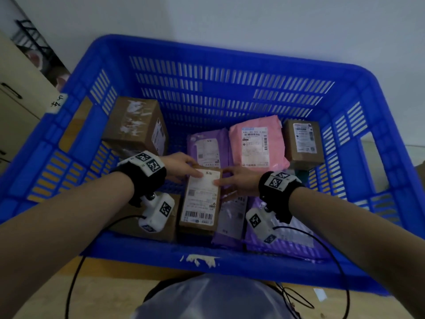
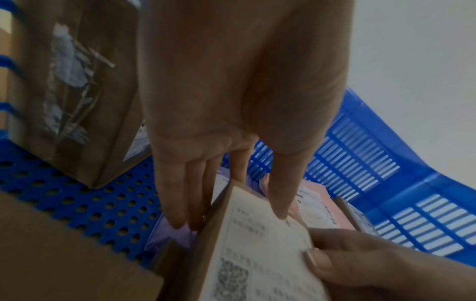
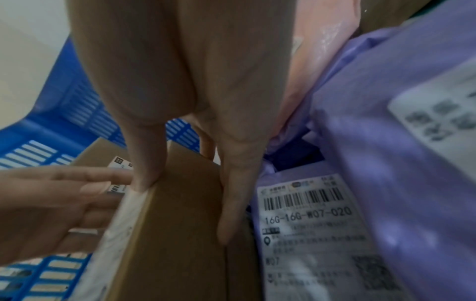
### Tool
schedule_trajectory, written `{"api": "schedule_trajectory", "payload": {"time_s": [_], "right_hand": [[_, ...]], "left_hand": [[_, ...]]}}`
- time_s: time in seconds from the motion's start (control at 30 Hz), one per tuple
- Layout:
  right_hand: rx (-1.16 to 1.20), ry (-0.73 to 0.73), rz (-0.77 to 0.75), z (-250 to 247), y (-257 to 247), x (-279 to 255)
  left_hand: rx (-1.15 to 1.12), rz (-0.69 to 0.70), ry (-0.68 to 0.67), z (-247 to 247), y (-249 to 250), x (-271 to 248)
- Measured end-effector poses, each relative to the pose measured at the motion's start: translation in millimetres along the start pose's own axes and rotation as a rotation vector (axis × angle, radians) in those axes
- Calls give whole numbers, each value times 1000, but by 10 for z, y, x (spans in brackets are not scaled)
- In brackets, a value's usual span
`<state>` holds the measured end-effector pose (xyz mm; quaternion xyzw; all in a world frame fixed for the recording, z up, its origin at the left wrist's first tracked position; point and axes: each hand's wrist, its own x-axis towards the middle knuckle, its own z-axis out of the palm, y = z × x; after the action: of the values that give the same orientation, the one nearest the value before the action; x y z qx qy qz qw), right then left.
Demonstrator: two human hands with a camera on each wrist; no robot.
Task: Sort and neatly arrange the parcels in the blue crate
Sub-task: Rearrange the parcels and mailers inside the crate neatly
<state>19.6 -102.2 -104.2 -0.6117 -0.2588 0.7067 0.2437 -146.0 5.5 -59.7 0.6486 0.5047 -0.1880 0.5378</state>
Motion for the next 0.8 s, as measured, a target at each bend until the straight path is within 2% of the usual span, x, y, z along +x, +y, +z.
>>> {"api": "schedule_trajectory", "payload": {"time_s": [0.13, 0.2, 0.43, 0.67, 0.73, 0.8], "right_hand": [[-207, 87, -29, -28, -13, 73], [-273, 75, -26, -31, -32, 97], [-242, -17, 44, -28, -34, 134], [-403, -37, 61, -78, -72, 155], [-534, -37, 56, -104, -212, 121], [-643, 30, -13, -136, -436, 100]], "left_hand": [[161, 17, 12, 4, 16, 76], [146, -5, -55, -2, 2, 146], [67, -38, -204, 39, -3, 210], [195, -4, -213, -33, 48, 125], [307, 48, -165, -144, 145, 20], [325, 116, -90, -319, 232, -99]]}}
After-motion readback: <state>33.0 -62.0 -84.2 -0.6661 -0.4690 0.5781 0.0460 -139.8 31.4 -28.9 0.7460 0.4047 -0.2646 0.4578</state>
